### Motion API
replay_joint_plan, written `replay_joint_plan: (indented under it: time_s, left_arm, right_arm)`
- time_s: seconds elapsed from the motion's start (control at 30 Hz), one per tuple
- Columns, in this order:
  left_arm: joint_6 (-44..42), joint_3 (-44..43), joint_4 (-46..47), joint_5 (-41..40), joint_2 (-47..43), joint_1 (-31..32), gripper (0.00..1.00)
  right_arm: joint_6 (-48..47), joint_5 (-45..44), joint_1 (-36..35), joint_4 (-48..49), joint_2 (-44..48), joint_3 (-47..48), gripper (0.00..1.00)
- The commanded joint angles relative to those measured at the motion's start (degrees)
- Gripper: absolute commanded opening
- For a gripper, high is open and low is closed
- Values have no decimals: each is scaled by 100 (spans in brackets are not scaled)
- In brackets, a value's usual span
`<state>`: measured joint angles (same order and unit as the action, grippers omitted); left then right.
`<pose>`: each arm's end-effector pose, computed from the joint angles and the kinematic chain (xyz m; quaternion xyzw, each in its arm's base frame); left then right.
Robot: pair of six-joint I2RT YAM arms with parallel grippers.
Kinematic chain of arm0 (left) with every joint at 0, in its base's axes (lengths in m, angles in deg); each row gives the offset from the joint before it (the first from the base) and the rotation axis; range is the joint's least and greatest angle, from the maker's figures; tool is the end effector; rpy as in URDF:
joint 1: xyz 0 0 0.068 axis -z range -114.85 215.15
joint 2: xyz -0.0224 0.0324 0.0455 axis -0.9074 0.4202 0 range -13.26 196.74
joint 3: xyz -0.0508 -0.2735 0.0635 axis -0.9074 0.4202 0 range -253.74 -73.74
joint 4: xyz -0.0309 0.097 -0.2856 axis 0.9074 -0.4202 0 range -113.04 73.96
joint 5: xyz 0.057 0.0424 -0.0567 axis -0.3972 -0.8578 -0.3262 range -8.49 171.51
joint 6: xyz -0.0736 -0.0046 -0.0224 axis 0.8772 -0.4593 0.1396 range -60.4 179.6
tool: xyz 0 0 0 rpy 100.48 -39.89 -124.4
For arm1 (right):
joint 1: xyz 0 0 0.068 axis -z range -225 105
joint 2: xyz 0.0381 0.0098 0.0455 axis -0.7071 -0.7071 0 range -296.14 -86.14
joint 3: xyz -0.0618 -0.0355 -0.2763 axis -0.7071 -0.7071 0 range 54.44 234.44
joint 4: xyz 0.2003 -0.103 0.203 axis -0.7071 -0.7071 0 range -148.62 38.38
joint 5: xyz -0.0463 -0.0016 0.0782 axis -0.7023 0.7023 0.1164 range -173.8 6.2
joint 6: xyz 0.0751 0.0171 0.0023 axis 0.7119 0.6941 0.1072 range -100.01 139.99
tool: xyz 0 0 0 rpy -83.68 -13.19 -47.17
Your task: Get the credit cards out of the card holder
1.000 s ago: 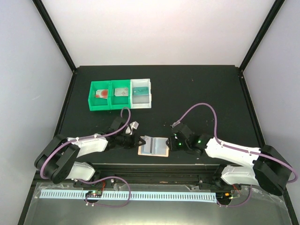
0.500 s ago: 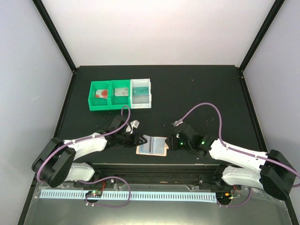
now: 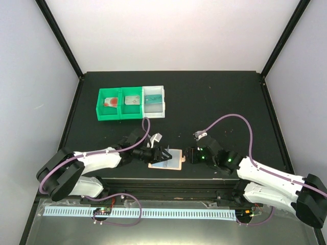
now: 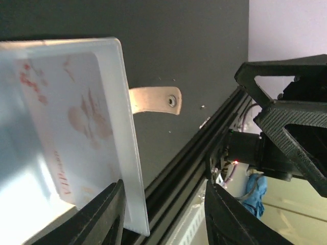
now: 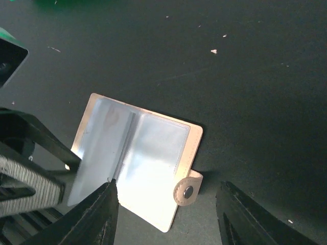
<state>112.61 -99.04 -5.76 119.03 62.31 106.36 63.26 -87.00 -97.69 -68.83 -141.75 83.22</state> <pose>0.1831 -0.2135 0.1167 0.0470 0.8675 -0.4916 0.0588 0.1538 0.1958 0.1681 -0.0647 0.9181 0.2727 0.2803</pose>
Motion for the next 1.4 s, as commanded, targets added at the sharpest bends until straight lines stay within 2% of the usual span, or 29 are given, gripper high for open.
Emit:
replay_joint_plan:
  time_s: [0.0,0.1,0.23,0.5,0.83,1.03,1.2,1.37]
  left_arm:
    - [365,-182,621,135,144,202,46]
    - [239,-232,446,10,104,178,46]
    - [-143,-408,-296,-290,12,144,46]
    - [-283,-151,-525,-584,-183,-104,46]
    - [-185,364,86,-389,-160,-509,45]
    - [-212,534,335,-313,-62,-521,45]
    - [-216,618,391,-322,-69,-523,45]
    - [-166,633,559,-230,24,-519,45]
  right_arm:
    - [102,-245,-13,3,215,-95,53]
    - [118,-227,-14,6,276,-105,53]
    - [129,-145,-13,47,282,-107,53]
    - [197,154,-13,280,102,-93,52]
    - [347,1007,-44,986,-787,197,40]
    - [314,1119,-57,875,-1532,622,35]
    - [328,1101,-57,1047,-1929,692,28]
    - [340,1130,-58,1070,-2357,739,25]
